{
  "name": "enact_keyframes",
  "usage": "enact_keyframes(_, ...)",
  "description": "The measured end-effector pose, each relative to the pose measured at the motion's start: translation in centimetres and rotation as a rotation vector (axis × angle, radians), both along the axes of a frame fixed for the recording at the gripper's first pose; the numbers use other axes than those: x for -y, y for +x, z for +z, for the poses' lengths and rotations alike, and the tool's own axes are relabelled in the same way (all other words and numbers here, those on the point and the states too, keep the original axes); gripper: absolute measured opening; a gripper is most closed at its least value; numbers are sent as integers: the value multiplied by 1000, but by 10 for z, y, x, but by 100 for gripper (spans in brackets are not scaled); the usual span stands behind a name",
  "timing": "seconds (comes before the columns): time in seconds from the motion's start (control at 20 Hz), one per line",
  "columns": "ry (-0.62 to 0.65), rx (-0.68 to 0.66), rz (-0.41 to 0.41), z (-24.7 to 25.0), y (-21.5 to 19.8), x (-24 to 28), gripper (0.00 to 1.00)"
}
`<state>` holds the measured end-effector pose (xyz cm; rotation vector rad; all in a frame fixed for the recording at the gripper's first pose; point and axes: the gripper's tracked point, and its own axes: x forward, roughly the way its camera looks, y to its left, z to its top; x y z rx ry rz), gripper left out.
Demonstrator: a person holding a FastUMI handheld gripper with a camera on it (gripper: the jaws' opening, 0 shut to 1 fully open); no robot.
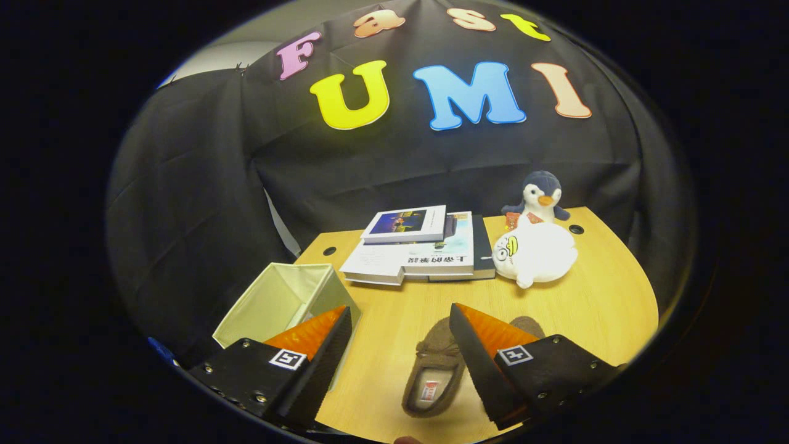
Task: Open the storage box then place both shoes into the box .Put the left shoe in first, then the right shoe, with the right side of both shoes facing outward in a uniform manner.
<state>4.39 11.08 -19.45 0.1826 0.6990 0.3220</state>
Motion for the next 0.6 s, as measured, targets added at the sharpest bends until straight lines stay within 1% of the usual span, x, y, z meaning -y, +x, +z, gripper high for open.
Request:
enact_keyframes(0.15, -18, -34, -17, -22, -1, 11, 97)
enact_keyframes(0.4, -60, -104, -20, -64, -10, 23, 98)
enact_keyframes(0.6, -68, -175, -25, -95, -20, 28, 98)
